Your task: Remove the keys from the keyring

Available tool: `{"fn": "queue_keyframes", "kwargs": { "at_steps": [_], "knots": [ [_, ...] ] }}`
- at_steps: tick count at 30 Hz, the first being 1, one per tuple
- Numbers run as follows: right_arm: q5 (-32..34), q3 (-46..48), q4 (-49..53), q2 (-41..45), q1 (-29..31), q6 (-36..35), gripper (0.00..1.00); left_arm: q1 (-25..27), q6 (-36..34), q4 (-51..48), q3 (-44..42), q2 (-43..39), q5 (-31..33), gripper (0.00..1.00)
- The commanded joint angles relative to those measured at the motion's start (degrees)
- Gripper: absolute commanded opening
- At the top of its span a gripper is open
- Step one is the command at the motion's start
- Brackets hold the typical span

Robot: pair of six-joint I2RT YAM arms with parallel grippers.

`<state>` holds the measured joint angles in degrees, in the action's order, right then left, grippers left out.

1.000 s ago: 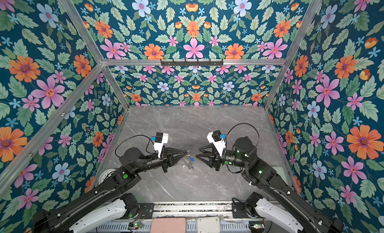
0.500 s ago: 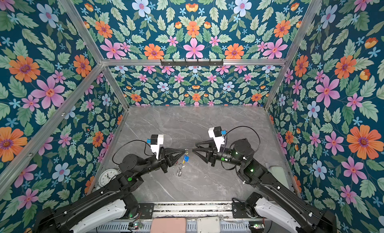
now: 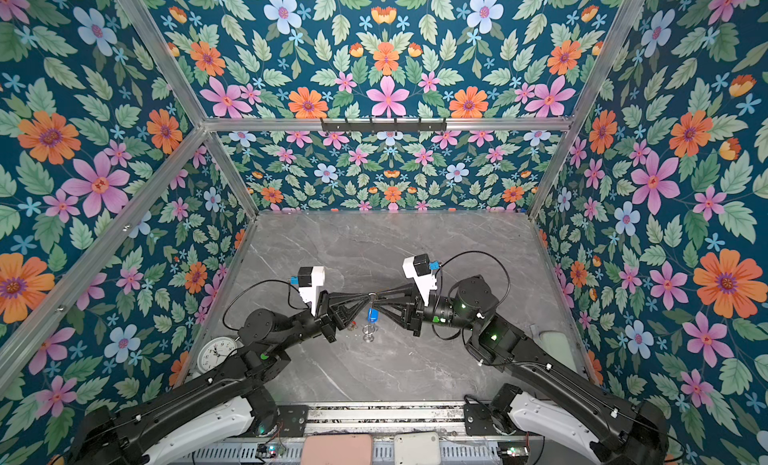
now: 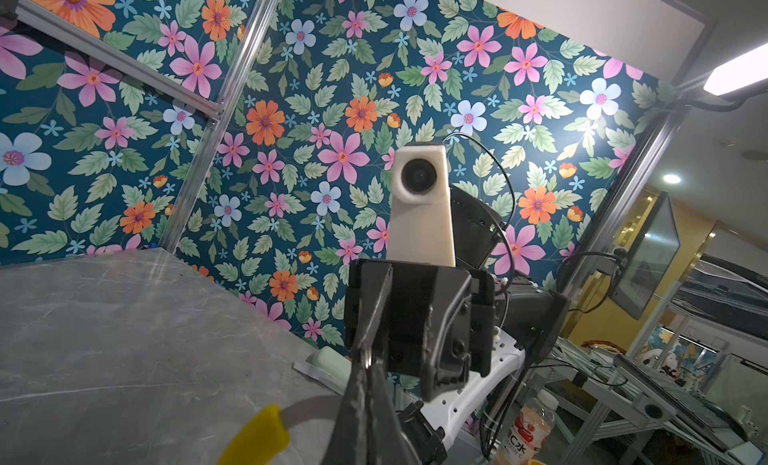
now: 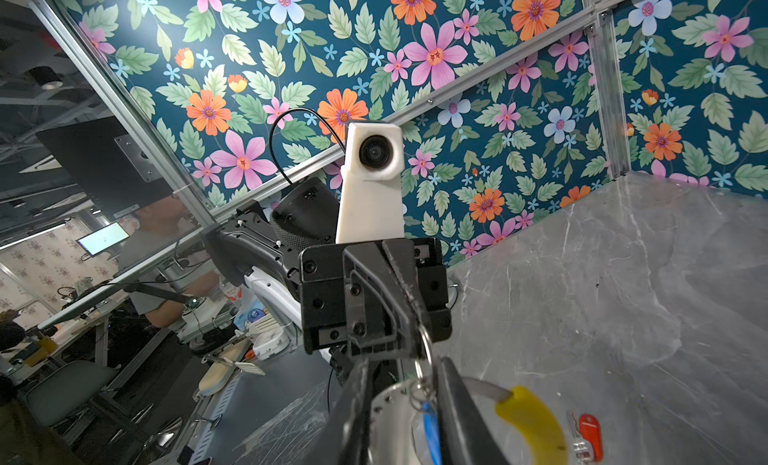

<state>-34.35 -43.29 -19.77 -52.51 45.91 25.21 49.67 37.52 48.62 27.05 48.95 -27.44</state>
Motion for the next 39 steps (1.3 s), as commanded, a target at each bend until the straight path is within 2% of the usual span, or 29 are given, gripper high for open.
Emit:
{"fn": "queue_keyframes", "kwargs": {
  "at_steps": [1, 6, 10, 13, 20, 21, 32, 39],
  "knots": [
    [0.16, -0.32, -1.53, -0.22, 0.06, -0.57, 0.22, -0.01, 0.43, 3.34, 0.15, 0.18, -0.36, 0.0],
    [0.19, -0.72, -0.91, -0.58, 0.14, -0.91, 0.1, -0.03, 0.53, 3.35, 0.11, 0.09, -0.37, 0.0],
    [0.29, -0.73, -0.87, -0.57, 0.14, -0.87, 0.07, 0.0, 0.45, 3.14, 0.11, 0.09, -0.51, 0.0],
    [0.6, -0.79, -0.5, -0.44, 0.1, -1.04, 0.0, -0.06, 0.5, 2.88, 0.02, 0.07, -0.59, 0.0],
    [0.76, -1.61, 1.97, -0.26, 0.07, -1.63, 0.0, 0.02, 0.54, 2.02, 0.11, -0.08, -0.6, 0.0],
    [0.82, -1.69, 2.39, -0.16, 0.14, -1.84, 0.0, 0.03, 0.54, 1.63, 0.11, -0.23, -0.43, 0.02],
    [0.47, -1.85, 6.23, 0.59, 0.1, -3.17, 0.0, -0.01, -1.75, -6.66, 0.04, -4.98, 1.5, 0.53],
    [0.17, -2.33, 10.01, 0.91, 0.14, -4.53, 0.0, -0.01, -5.78, -17.32, 3.04, -8.28, 1.07, 0.68]
  ]
}}
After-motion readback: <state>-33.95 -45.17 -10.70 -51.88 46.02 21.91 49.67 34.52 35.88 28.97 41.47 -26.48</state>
